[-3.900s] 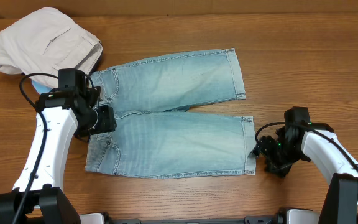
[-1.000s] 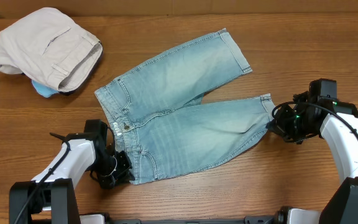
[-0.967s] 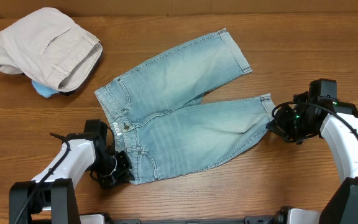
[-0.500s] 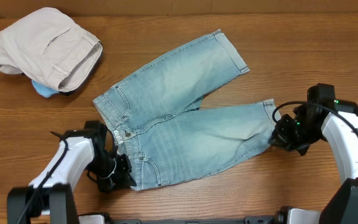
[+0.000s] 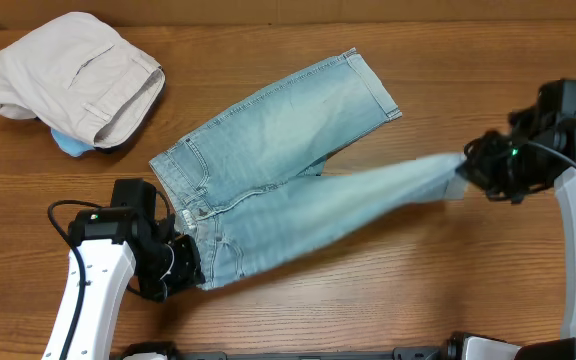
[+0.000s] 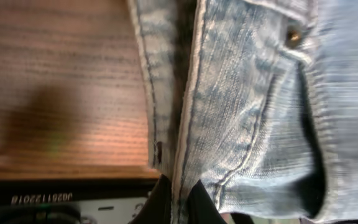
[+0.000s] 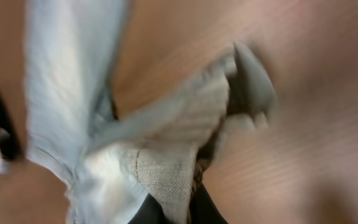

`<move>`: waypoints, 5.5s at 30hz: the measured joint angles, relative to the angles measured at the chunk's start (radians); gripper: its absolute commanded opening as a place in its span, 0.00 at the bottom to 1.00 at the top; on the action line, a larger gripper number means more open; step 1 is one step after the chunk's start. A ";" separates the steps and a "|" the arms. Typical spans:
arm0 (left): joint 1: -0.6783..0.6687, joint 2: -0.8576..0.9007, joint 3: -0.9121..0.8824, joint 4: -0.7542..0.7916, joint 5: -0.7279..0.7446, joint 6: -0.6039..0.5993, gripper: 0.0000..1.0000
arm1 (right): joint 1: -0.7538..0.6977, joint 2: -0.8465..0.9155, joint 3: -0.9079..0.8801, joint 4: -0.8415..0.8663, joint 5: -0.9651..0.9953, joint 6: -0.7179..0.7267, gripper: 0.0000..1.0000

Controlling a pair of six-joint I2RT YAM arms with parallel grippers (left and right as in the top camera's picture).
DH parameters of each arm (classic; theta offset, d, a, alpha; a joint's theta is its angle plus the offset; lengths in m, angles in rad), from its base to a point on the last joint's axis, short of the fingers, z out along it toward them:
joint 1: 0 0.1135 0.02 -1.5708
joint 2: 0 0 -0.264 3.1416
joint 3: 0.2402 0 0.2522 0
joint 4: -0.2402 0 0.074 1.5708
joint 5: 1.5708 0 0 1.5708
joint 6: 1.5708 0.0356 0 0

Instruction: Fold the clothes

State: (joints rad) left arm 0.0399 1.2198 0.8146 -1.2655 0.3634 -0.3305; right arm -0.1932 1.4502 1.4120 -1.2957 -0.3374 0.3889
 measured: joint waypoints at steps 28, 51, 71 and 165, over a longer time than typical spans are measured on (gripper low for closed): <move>-0.036 0.005 0.000 -0.141 0.186 0.016 0.04 | -0.015 0.151 0.127 -0.087 0.108 0.096 0.04; -0.043 0.006 -0.001 0.022 0.618 -0.674 0.04 | 0.042 0.144 0.128 0.085 0.082 0.110 0.04; 0.282 0.006 -0.001 0.092 0.661 -0.802 0.04 | 0.117 0.190 0.128 0.267 0.055 0.193 0.04; 0.497 0.204 0.209 0.378 0.105 0.078 1.00 | 0.251 0.700 0.146 -0.008 0.194 -0.108 0.52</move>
State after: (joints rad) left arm 0.5365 1.4235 1.0241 -0.8879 0.4683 -0.2523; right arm 0.0582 2.1506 1.5578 -1.3037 -0.1436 0.2806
